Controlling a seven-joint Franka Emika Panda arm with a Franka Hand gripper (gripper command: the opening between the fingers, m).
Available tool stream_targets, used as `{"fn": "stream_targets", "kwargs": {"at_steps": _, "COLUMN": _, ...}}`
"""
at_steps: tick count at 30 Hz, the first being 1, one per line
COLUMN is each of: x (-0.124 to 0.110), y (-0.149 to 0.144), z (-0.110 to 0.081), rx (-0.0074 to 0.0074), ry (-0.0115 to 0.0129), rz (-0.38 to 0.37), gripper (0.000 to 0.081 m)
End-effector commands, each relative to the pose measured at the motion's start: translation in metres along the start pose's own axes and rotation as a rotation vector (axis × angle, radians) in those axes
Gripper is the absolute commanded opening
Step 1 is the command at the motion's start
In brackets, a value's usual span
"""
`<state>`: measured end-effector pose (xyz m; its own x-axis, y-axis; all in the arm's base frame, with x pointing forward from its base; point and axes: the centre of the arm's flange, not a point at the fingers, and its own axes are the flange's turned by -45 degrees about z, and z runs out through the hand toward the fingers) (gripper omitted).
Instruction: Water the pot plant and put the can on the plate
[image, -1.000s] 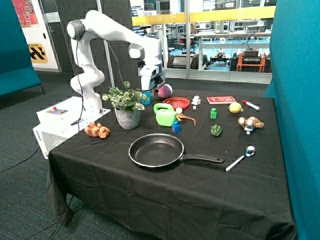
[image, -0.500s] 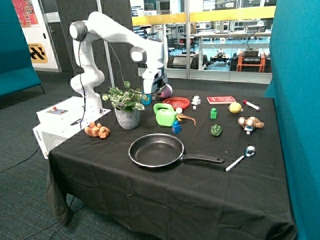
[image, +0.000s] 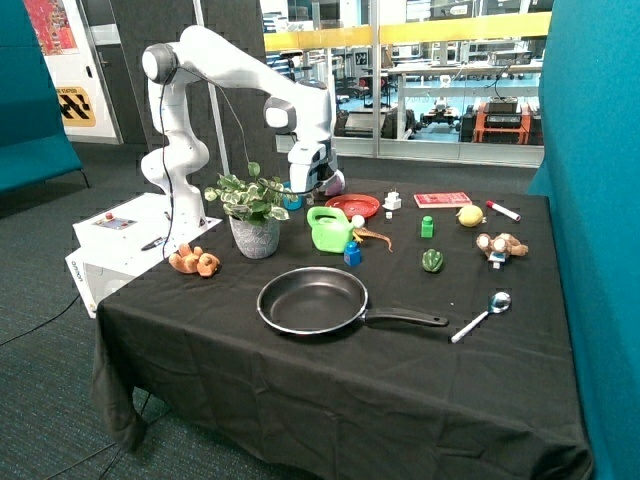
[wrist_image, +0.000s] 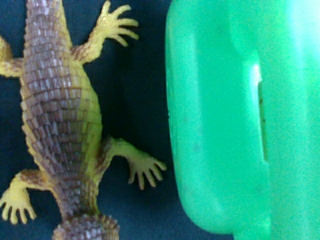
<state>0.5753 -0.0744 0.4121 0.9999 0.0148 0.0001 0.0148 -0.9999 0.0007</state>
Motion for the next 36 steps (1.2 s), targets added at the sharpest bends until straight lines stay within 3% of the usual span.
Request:
{"fn": "stream_targets", "kwargs": {"at_steps": 1, "x": 0.007, "y": 0.001, "z": 0.007, "rx": 0.0007, "ry": -0.0001, "rz": -0.003, "gripper": 0.0432}}
{"fn": "stream_targets", "kwargs": {"at_steps": 16, "x": 0.003, "y": 0.003, "z": 0.025, "rx": 0.0007, "ry": -0.0001, "rz": 0.001, "gripper": 0.0383}}
{"fn": "stream_targets", "kwargs": {"at_steps": 36, "x": 0.003, "y": 0.004, "z": 0.029, "rx": 0.0007, "ry": -0.0001, "rz": -0.007, "gripper": 0.0348}}
